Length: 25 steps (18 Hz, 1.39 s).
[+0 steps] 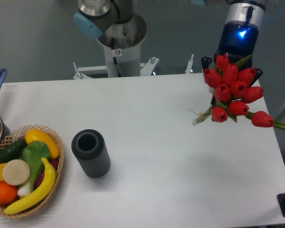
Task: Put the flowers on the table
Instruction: 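Lift the red tulip bouquet in the gripper and swing it over the table, then lower the held tulips onto the table beside the black cylinder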
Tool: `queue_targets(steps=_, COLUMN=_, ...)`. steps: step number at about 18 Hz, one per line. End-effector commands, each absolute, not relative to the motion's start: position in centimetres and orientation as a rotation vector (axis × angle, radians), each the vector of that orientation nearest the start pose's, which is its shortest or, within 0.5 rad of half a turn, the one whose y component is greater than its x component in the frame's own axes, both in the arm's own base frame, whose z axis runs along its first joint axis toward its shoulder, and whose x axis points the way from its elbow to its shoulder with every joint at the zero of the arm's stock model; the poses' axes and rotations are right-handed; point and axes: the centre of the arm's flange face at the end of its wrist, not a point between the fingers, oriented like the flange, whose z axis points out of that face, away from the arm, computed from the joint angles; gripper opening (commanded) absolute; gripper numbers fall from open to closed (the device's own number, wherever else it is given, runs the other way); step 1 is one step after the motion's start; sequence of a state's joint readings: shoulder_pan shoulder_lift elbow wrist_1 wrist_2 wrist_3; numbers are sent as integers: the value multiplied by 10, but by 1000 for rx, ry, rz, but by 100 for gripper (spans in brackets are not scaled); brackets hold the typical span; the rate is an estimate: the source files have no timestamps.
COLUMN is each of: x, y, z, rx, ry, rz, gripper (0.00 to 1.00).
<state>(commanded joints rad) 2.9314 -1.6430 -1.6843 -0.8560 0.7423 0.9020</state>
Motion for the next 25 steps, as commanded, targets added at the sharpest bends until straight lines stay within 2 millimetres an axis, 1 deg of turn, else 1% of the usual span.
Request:
queue_targets(steps=1, x=-472, y=313, z=510, rx=-2230, ry=-253, rz=174, gripper=37)
queue_targets(steps=4, x=-461, y=322, z=507, rx=-2338, ry=-265, rz=253, gripper=38)
queue_targets(steps=6, x=-456, y=330, z=500, rx=-2436, ry=-276, rz=322, gripper=38)
queue_targets(steps=9, x=-443, y=352, z=486, rx=-2555, ry=-248, rz=386, gripper=38)
queue_targets(steps=12, x=-437, y=367, z=464, rx=-2671, ry=-241, rz=439, gripper=38)
queue_targets(steps=14, x=-426, y=387, z=442, rx=-2764, ry=-205, rz=465, gripper=38)
queue_targets(steps=15, x=-423, y=396, z=429, rx=-2819, ry=-190, rz=485, gripper=38)
queue_targets(steps=16, x=-418, y=409, z=413, rx=-2874, ry=-162, rz=498, gripper=38)
queue_targets(steps=19, x=-408, y=439, z=375, rx=-3010, ry=-89, rz=555, gripper=38)
queue_targets(steps=21, x=-406, y=458, z=343, rx=-3088, ry=-43, rz=562, gripper=38)
queue_targets(steps=23, x=-408, y=479, z=310, rx=-3167, ry=7, rz=589, gripper=38)
queue_targets(steps=25, x=-408, y=498, z=290, rx=-3215, ry=52, rz=629, gripper=38)
